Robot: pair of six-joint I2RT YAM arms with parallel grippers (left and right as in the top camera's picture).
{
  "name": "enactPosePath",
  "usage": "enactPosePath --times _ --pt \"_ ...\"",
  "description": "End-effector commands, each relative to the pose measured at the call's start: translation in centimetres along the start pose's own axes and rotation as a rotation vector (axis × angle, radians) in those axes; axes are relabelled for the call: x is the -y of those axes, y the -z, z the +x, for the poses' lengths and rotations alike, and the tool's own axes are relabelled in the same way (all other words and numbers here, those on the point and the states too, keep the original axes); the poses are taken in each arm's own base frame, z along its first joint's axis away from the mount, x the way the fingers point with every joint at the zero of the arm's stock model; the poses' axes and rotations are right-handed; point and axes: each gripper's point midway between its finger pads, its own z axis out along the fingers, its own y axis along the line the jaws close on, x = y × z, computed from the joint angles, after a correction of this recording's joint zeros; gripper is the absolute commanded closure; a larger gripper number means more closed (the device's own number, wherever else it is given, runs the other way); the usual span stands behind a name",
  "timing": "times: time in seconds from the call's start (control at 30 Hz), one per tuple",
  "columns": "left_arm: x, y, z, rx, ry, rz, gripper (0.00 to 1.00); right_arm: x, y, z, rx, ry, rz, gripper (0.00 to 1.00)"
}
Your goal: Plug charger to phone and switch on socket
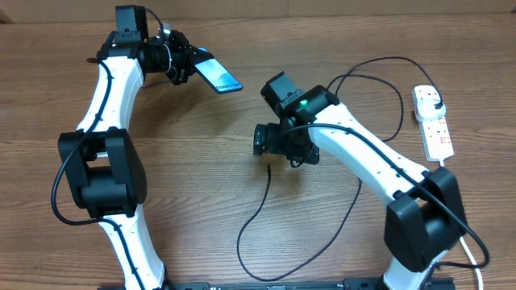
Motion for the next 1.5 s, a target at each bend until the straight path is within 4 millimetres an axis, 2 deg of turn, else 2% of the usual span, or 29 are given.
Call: enactPosePath --times 0.0,0.1,0.23,0.5,0.93,1.03,1.17,1.33,1.4,1.47 --pt "0.9 0.5 -0.2 -0.002 -0.035 0.026 0.96 0.5 -1.7 -0.1 -0.036 0.075 0.056 0.0" --pt "0.9 0.4 -0.2 -0.002 -0.034 0.026 0.96 1.8 -4.0 1.2 -0.133 0.118 0.124 0.0" --pt "0.9 0.5 -0.2 -0.002 -0.035 0.025 0.96 2.4 -5.7 1.8 -0.184 0.129 0.158 0.0" --pt "0.8 0.4 -0.3 0.007 -0.035 0.019 0.96 1.6 -6.0 2.0 -0.176 0.158 0.152 0.0" --pt "0.7 1.0 -1.1 0.031 -0.037 0.024 0.96 0.0 -6.4 1.2 -0.139 0.16 0.089 0.0" --pt "0.5 1.5 -1.7 0.042 -0.027 0.027 0.96 -0.4 -6.4 1.3 -0.145 0.16 0.064 0.06" --pt "0.3 2.2 -2.4 0.058 -0.007 0.037 0.96 -0.6 -6.4 1.5 -0.155 0.168 0.052 0.18" --pt "0.2 2.5 -2.7 0.064 -0.004 0.038 0.96 1.0 -6.7 1.8 -0.165 0.205 0.141 0.28" --pt "0.2 2.5 -2.7 0.064 -0.004 0.038 0.96 1.1 -7.3 2.0 -0.177 0.24 0.154 0.29" --pt "0.2 2.5 -2.7 0.063 -0.004 0.038 0.96 1.3 -8.0 2.1 -0.188 0.252 0.166 0.34"
